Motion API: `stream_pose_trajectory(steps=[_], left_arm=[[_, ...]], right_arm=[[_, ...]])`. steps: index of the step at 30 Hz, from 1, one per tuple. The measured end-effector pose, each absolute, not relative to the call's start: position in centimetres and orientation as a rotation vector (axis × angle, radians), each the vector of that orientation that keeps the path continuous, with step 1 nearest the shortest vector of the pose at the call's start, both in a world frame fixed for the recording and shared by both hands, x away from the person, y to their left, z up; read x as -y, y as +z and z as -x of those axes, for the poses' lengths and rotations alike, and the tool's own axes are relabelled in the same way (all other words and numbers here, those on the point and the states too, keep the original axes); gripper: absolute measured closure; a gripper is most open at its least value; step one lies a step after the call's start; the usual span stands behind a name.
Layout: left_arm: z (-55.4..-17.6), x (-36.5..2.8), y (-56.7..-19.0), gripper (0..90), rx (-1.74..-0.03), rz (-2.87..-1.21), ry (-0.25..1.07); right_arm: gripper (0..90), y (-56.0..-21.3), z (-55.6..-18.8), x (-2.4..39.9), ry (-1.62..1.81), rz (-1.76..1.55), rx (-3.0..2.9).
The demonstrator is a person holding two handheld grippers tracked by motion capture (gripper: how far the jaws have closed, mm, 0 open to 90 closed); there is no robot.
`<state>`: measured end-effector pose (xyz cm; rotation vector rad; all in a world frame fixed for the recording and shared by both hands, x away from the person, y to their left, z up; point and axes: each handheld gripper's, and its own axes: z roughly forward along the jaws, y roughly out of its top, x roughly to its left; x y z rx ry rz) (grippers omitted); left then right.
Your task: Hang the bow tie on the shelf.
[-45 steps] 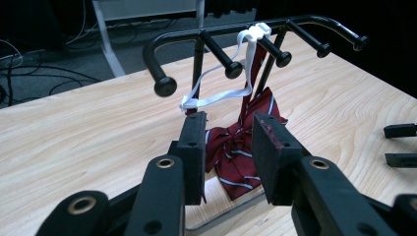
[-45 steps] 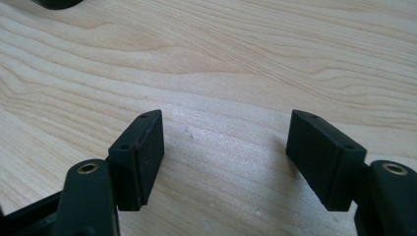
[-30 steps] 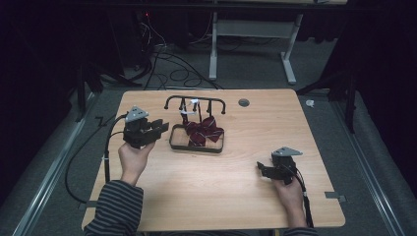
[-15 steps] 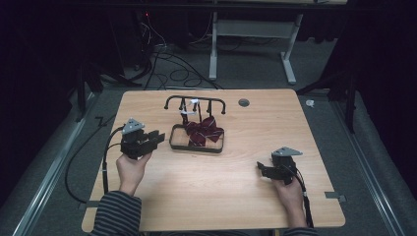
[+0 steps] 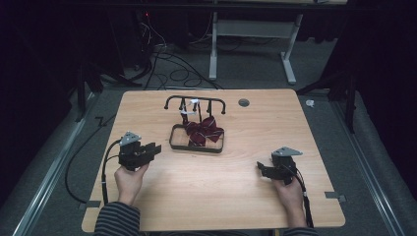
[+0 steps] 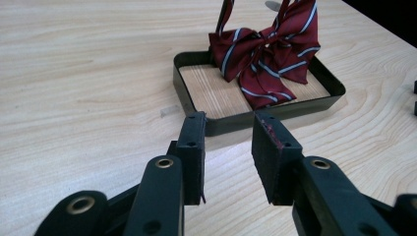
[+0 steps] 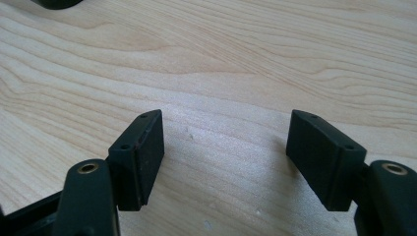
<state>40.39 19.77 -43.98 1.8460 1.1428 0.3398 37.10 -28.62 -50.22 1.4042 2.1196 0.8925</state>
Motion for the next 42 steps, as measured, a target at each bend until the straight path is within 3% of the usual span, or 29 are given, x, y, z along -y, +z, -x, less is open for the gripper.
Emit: stream_pose_trajectory(steps=[17,38,42], left_arm=[[-39.7,-19.9,-46.4,65.1,-1.187,-1.884,0.355],[-39.7,-19.7,-50.0,52.0,-1.261,-1.998,0.465],[-39.2,-19.9,-50.7,49.8,-1.243,-1.960,0.487]], right_arm=[[32.0,-50.2,-37.1,28.6,0.893,-1.404,-2.120],[32.0,-50.2,-37.1,28.6,0.892,-1.404,-2.120],[32.0,-50.2,-37.1,28.6,0.893,-1.407,-2.117]])
